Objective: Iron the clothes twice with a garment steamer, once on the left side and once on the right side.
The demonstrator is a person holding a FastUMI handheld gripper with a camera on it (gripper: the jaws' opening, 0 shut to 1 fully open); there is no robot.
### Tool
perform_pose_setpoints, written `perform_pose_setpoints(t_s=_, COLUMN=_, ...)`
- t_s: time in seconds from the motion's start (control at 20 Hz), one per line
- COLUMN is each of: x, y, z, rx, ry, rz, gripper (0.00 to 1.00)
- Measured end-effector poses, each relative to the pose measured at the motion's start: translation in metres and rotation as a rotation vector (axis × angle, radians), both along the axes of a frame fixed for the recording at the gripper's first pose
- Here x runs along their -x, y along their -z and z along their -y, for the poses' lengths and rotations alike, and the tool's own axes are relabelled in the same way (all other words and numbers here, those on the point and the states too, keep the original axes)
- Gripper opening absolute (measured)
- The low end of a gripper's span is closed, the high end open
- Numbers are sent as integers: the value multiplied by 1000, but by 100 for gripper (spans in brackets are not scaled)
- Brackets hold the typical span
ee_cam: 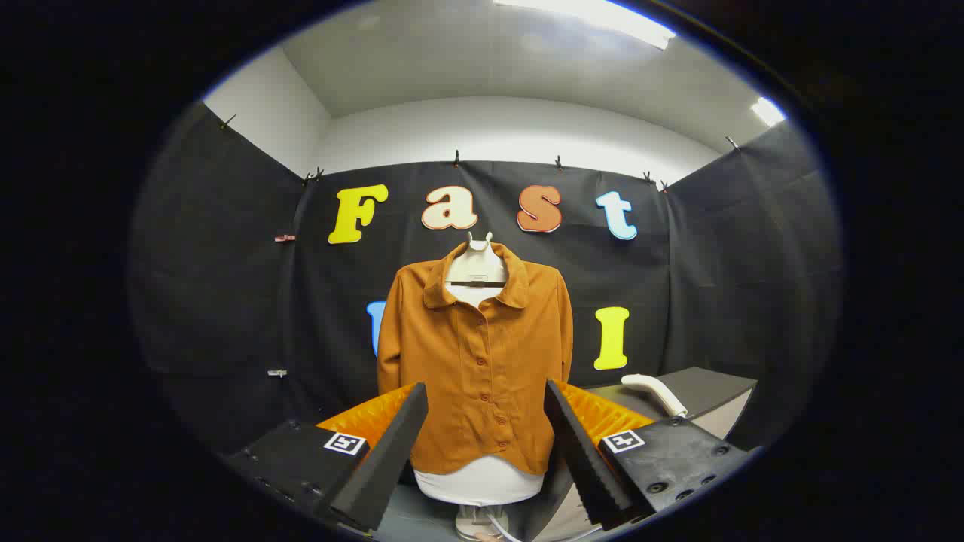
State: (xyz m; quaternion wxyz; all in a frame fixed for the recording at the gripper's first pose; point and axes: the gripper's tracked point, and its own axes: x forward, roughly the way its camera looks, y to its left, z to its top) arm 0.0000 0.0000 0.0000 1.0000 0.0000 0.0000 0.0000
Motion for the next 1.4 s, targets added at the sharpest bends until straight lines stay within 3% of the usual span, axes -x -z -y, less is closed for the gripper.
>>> perform_pose_setpoints(t_s=1.4, x=9, y=-2, z=-11, rx=-10, ry=24, rz=-10, gripper=98)
